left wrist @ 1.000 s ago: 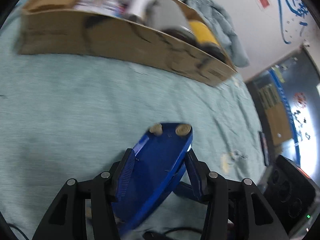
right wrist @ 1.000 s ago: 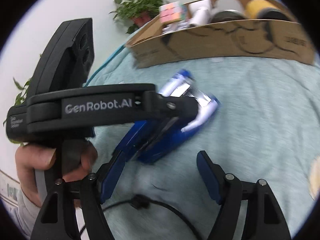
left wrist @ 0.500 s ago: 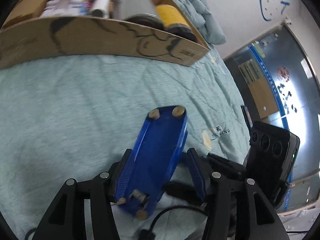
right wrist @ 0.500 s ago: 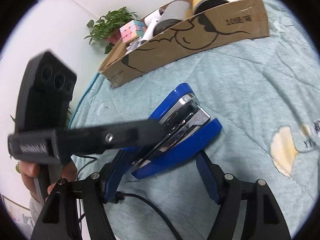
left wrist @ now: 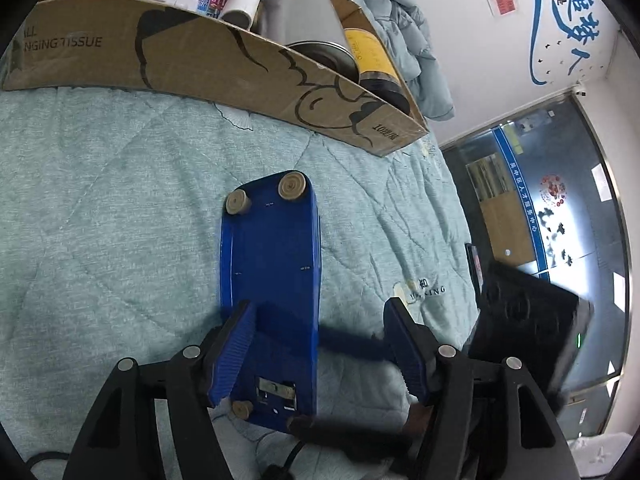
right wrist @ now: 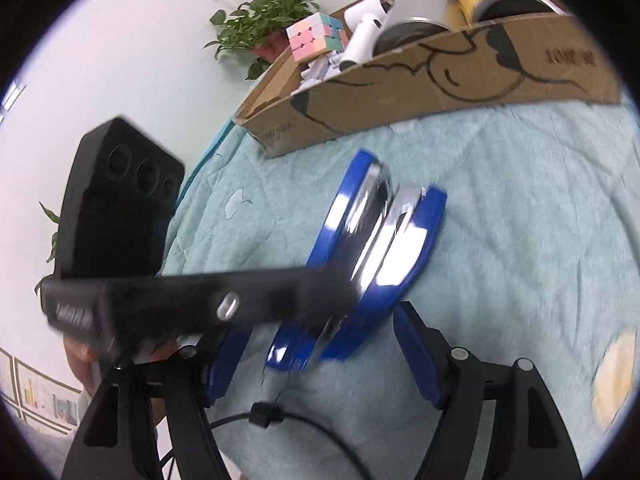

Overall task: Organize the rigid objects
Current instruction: 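Lift the blue stapler with the right tool and carry it over the box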

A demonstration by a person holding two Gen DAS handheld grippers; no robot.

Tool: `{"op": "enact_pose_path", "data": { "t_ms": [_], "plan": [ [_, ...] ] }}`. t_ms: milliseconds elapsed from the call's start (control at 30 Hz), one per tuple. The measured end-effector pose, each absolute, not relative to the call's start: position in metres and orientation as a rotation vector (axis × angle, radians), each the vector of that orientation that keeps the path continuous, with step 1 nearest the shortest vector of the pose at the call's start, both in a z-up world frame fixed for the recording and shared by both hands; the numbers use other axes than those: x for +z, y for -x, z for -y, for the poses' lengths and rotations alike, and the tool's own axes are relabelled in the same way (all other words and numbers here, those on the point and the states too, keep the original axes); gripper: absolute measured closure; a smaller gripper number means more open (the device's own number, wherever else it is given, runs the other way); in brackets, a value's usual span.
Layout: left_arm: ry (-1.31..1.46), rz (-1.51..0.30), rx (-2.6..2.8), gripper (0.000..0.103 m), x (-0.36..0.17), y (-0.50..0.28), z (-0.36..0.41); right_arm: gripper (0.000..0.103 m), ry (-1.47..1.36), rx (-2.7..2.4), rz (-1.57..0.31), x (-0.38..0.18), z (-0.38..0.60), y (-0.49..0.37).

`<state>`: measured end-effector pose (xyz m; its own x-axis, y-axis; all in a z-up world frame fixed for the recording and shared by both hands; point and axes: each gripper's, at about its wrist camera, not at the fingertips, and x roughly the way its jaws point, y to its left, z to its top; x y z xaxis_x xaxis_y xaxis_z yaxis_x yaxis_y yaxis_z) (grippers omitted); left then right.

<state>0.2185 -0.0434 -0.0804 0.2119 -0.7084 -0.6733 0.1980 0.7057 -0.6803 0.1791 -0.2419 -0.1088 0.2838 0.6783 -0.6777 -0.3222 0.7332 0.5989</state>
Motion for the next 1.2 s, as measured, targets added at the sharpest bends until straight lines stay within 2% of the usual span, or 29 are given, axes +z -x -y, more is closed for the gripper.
{"op": "enact_pose_path", "data": {
  "t_ms": [233,267,300,367,500,700,767,833,867,1200],
  "plan": [
    [0.506,-1.219,-0.693,0.037,-0.084,-0.219,0.049,0.027,-0.325,0.551,-1.018,-0.107,0.236,-0.171],
    [0.514,-1.218,-0.689,0.037,-0.085,-0.219,0.046,0.034,-0.269,0.501,-1.004,-0.105,0.235,-0.170],
    [0.504,-1.213,-0.659,0.035,-0.085,-0.219,0.043,0.045,-0.212,0.466,-1.006,-0.105,0.234,-0.171],
    [0.503,-1.191,-0.607,0.030,-0.085,-0.220,0.035,0.051,-0.221,0.480,-1.027,-0.107,0.235,-0.174],
    [0.528,-1.184,-0.582,0.022,-0.089,-0.222,0.027,0.057,-0.241,0.449,-1.021,-0.106,0.235,-0.175],
    [0.518,-1.203,-0.613,0.022,-0.097,-0.223,0.036,0.063,-0.497,0.562,-1.103,-0.118,0.249,-0.185],
    [0.495,-1.194,-0.616,0.025,-0.097,-0.222,0.042,0.064,-0.554,0.582,-1.125,-0.122,0.251,-0.187],
    [0.453,-1.174,-0.590,0.047,-0.096,-0.224,0.046,0.064,-0.584,0.589,-1.139,-0.121,0.249,-0.185],
    [0.430,-1.165,-0.576,0.050,-0.095,-0.224,0.048,0.064,-0.587,0.587,-1.139,-0.122,0.249,-0.184],
    [0.427,-1.044,-0.549,0.050,-0.065,-0.223,0.031,0.065,-0.481,0.599,-1.064,-0.095,0.231,-0.193]
  ]
}}
